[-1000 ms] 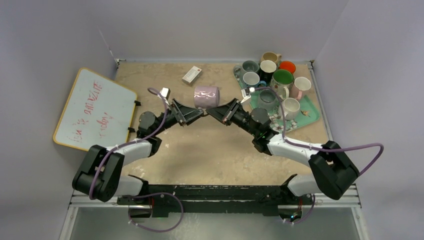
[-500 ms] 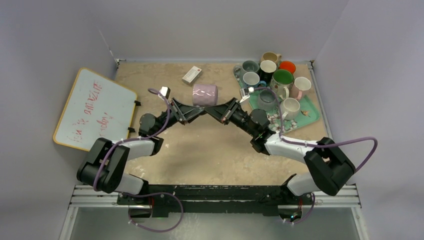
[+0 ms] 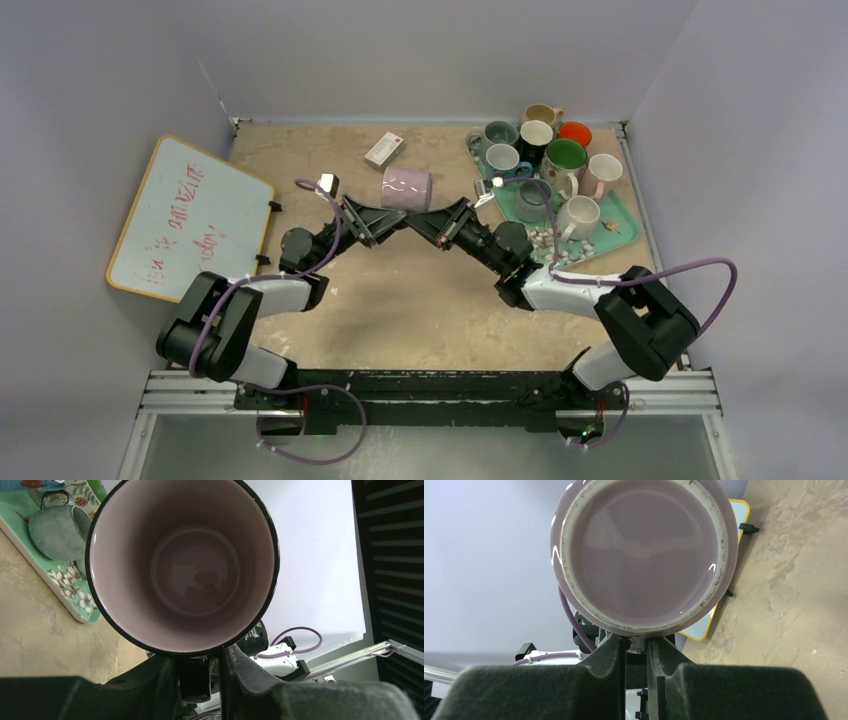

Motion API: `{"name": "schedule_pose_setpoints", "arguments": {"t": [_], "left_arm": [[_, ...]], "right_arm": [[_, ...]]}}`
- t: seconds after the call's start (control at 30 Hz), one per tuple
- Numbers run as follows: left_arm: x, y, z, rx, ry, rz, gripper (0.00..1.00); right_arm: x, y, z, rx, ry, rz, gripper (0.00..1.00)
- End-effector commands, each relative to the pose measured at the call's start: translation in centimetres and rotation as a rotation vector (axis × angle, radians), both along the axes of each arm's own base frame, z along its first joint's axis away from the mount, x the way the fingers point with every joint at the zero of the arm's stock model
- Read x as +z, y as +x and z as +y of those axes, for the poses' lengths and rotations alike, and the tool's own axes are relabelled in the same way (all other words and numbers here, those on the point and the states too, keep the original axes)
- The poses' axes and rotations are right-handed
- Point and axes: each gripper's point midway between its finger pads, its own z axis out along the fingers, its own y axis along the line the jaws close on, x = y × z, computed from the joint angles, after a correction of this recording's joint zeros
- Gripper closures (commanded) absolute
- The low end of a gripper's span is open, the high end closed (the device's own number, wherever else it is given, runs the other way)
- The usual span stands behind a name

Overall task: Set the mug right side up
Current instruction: Turn over the cup at the corner of the board.

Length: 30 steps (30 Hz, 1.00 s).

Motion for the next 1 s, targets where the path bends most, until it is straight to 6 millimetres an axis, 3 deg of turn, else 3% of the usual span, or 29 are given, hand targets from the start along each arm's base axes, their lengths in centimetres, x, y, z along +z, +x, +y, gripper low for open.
{"name": "schedule_pose_setpoints", "arguments": {"t": [0.0, 0.13, 0.2, 0.3, 0.5, 0.97], "left_arm": [[3.2, 0.5, 1.1, 0.075, -0.080, -0.098, 0.78], [3.2, 0.3, 1.2, 0.078, -0.083, -0.100, 0.86], [3.1, 0.1, 1.3, 0.081, -0.087, -0.099, 0.84], [3.1, -0.1, 1.7, 0.094, -0.106, -0.090, 0.72], [3.4, -0.5, 2.1, 0.112, -0.110, -0.088, 0.67], [3.0, -0.6, 1.8, 0.109, -0.047, -0.085, 0.69]], "right_arm": [[2.9, -2.6, 0.9, 0.089, 0.073, -0.106, 1.00], [2.4, -2.7, 0.6, 0.079, 0.074, -0.098, 1.00], [2.1, -2.6, 0.2, 0.057, 0.079, -0.096, 1.00], [2.1, -2.6, -0.4, 0.032, 0.084, -0.099, 1.00], [2.3, -2.7, -0.8, 0.014, 0.092, -0.097, 1.00], [2.7, -2.6, -0.5, 0.025, 0.076, -0.103, 1.00]]}}
